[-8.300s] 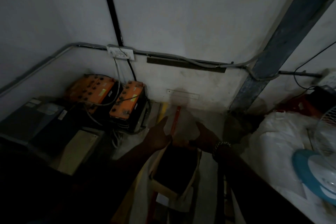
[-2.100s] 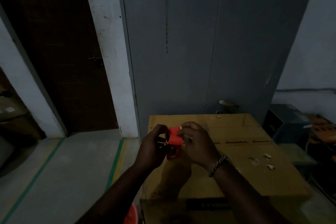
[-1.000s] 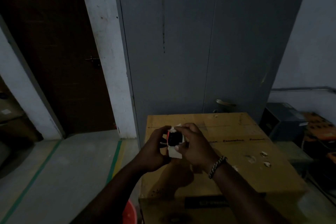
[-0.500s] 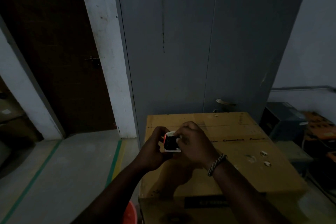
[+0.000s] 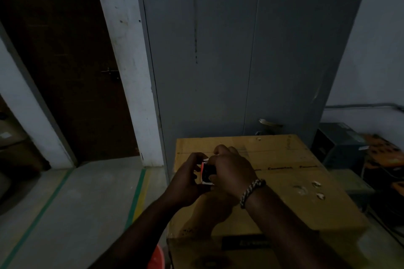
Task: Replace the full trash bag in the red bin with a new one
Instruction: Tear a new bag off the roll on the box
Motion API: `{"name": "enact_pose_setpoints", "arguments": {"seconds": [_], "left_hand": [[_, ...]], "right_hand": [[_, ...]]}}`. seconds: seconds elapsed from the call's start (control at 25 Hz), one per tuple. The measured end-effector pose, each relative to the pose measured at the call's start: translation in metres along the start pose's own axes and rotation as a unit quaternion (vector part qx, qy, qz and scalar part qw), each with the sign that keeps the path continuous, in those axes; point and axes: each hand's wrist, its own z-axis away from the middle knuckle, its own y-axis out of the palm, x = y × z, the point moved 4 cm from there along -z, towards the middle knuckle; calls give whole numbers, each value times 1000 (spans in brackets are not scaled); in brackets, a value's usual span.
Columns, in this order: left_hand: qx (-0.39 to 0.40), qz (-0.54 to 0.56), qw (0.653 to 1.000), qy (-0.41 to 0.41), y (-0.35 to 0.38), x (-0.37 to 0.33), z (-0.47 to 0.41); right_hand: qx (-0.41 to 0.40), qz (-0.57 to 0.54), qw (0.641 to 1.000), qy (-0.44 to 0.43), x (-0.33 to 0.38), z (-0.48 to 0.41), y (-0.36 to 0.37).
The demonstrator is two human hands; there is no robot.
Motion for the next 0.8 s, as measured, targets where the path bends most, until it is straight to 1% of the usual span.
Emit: {"name": "enact_pose_setpoints", "arguments": {"seconds": [0.08,0.16,0.28,0.36,0.44,0.56,0.64,0.72,0.8], "left_hand": [[-1,-3,1000,7,-1,-3,2],[-8,-8,1000,16,-2,-6,2],[-28,-15,999,8,-4,-4,0],[-41,-27,999,8,-5,1,-1],[-55,-30,998,15,-5,2,-3],[-76,-36,996,14,-4,2,-5],[-81,-31,996,15,0,5,-2],[-87,-57,994,20,8,14,5],[-83,-107,990,33,20,23,12]], "right_hand": [[-25,-9,999,-22,2,1,2],[-38,-40,998,-34,0,3,4],[-57,-107,992,-33,-6,2,0],[-75,-172,982,-18,-11,1,-6],[-101,-249,963,4,-18,3,-14],[-141,-330,933,35,-28,9,-23],[-165,-394,902,63,-39,9,-22],[-180,-449,871,87,-50,9,-19],[-177,-494,844,113,-59,10,-14]]}}
